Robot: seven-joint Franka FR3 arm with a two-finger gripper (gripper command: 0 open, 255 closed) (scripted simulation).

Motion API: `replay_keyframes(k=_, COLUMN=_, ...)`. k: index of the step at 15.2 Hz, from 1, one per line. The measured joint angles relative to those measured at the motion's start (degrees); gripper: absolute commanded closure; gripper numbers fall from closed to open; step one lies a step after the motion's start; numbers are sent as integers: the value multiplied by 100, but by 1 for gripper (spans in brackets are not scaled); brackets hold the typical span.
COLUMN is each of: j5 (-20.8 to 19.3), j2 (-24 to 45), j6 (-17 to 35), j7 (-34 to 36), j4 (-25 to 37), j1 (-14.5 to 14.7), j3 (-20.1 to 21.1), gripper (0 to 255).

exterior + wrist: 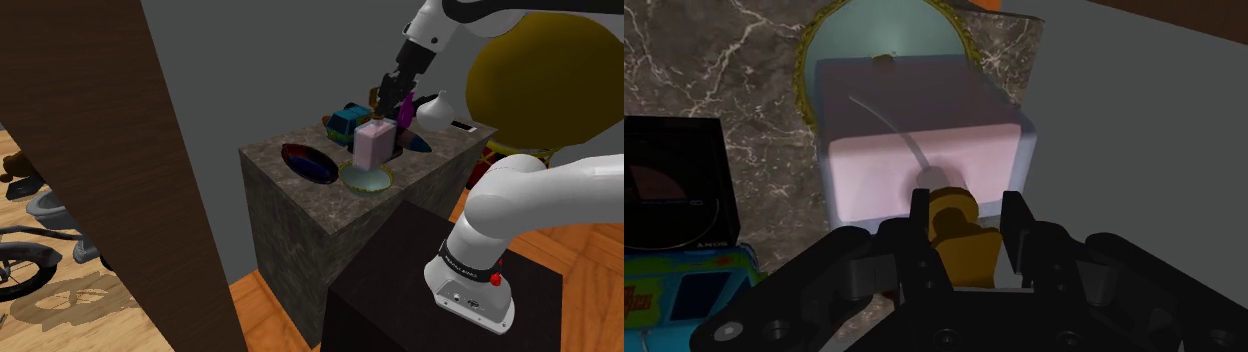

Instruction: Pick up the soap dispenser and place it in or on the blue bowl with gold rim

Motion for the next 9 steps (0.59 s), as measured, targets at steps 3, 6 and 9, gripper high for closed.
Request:
replay_keyframes(k=3, j5=-3, j2=-44, j6=211, j7=-54, j4=-263, j1=-15, j3=-16, gripper=255)
replay_keyframes(k=6, j5=5, j2=-105, j6=412, j7=-89, j4=-528, j1=-24, j3=-13, gripper=255)
replay_keyframes(k=9, j5=-1, j2=-113, j6=474, j7=-113, j4=-600, j1=-32, j3=-28, gripper=255)
